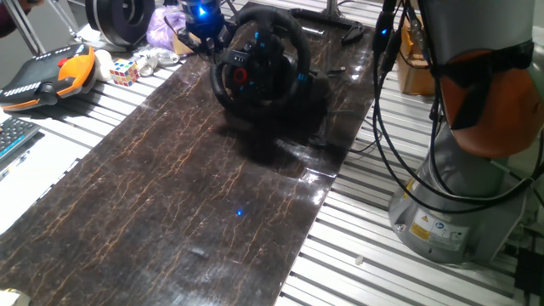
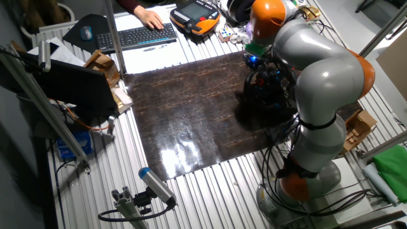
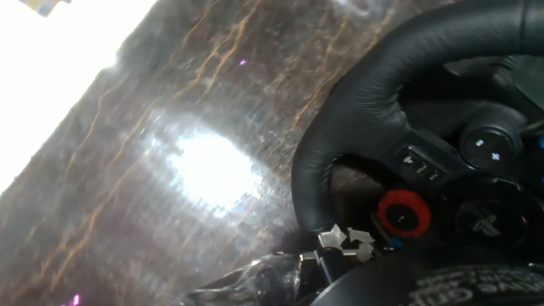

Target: Rotate the steering wheel 90 degrees clockwise

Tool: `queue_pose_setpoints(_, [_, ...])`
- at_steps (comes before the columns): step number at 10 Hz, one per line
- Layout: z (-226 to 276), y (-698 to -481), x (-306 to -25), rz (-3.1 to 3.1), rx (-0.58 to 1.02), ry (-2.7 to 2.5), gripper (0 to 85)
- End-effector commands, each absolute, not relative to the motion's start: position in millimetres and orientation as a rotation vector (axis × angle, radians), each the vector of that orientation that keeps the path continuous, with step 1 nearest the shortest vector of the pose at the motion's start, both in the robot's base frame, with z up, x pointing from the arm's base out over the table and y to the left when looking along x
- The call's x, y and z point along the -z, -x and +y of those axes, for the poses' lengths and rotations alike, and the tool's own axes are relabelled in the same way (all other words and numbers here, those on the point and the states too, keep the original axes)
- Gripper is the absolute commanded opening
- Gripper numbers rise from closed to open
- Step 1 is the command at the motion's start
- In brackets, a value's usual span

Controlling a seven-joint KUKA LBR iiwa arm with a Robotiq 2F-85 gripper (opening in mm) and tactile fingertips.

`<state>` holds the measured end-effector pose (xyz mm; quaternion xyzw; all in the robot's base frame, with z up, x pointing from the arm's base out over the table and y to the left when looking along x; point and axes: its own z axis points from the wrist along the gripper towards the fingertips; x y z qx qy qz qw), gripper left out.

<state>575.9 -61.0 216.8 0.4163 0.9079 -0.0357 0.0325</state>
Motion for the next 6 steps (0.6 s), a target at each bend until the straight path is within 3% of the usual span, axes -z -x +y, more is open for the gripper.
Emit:
queue_pose_setpoints(1, [-60.5,-575.7,-216.6,2.844,0.101,-1.180,0.7])
queue_pose_setpoints(6, [-60.6,-575.4,-216.8,2.844,0.096,-1.199,0.7])
